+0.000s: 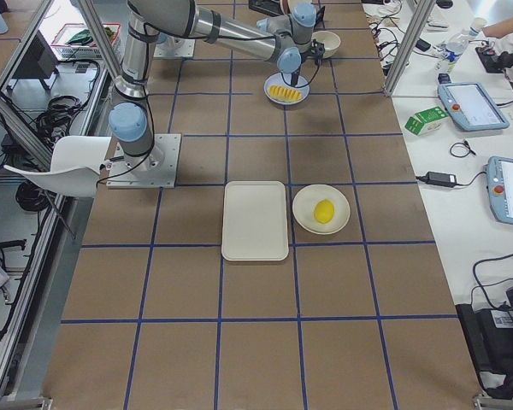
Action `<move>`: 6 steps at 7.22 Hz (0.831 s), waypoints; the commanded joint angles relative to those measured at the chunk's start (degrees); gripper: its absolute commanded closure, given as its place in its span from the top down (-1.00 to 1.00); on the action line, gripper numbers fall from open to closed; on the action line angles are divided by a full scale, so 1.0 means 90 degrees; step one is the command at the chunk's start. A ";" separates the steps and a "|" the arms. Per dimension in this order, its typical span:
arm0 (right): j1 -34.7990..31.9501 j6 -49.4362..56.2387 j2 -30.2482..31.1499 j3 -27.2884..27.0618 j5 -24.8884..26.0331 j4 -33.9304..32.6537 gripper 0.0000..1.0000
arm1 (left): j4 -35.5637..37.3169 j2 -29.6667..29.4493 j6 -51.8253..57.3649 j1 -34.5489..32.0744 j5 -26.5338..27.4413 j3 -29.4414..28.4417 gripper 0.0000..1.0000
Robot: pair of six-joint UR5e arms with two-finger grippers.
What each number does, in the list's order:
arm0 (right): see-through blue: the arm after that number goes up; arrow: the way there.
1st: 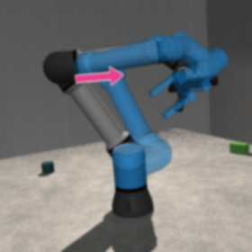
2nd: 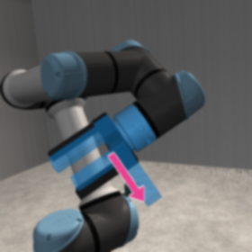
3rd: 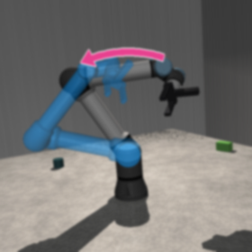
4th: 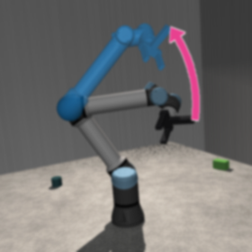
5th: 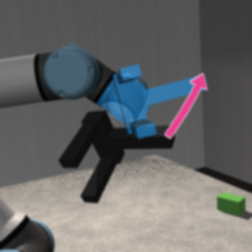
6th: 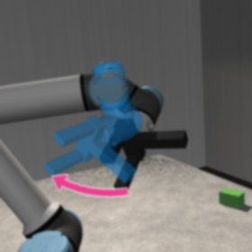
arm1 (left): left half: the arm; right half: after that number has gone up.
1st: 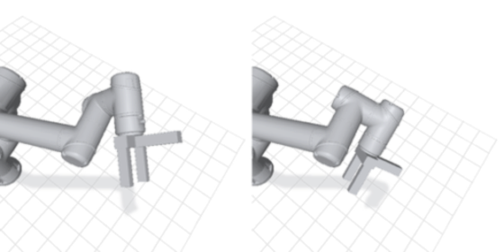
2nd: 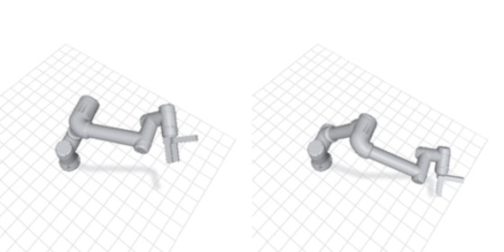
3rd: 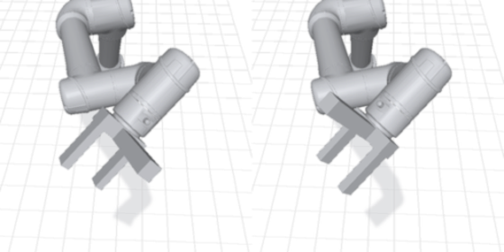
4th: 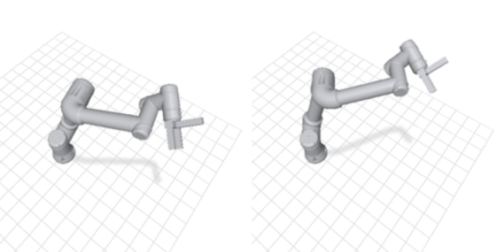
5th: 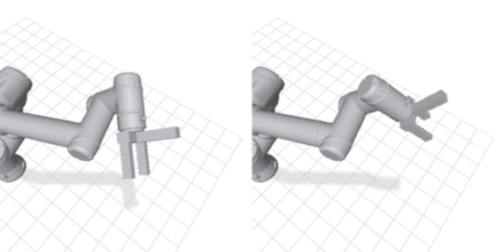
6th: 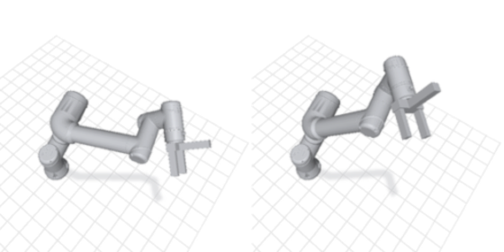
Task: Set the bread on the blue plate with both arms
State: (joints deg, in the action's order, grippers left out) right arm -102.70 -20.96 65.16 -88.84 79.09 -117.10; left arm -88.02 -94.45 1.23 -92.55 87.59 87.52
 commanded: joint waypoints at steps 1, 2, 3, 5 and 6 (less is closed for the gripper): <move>0.0782 0.1190 0.0666 0.0699 0.0634 0.1792 1.00 | -0.0005 0.0054 -0.0155 0.0068 0.0257 -0.0172 1.00; 0.1105 0.1593 0.1114 0.0759 0.0704 0.2197 1.00 | -0.0063 0.0016 -0.0156 0.0040 0.0393 -0.0251 1.00; 0.1360 0.2090 0.1660 0.0779 0.0724 0.2703 1.00 | -0.0064 0.0035 -0.0166 0.0001 0.0549 -0.0242 1.00; 0.1605 0.2524 0.2223 0.0653 0.0724 0.3177 1.00 | -0.0006 0.0006 -0.0215 0.0010 0.0483 -0.0184 1.00; 0.1597 0.2699 0.2184 0.0604 0.0685 0.3100 1.00 | -0.0005 0.0006 -0.0215 0.0010 0.0483 -0.0183 1.00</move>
State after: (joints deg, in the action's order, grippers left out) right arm -88.89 1.24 84.25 -82.82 85.51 -89.47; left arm -88.18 -94.31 -0.65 -92.47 91.91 85.79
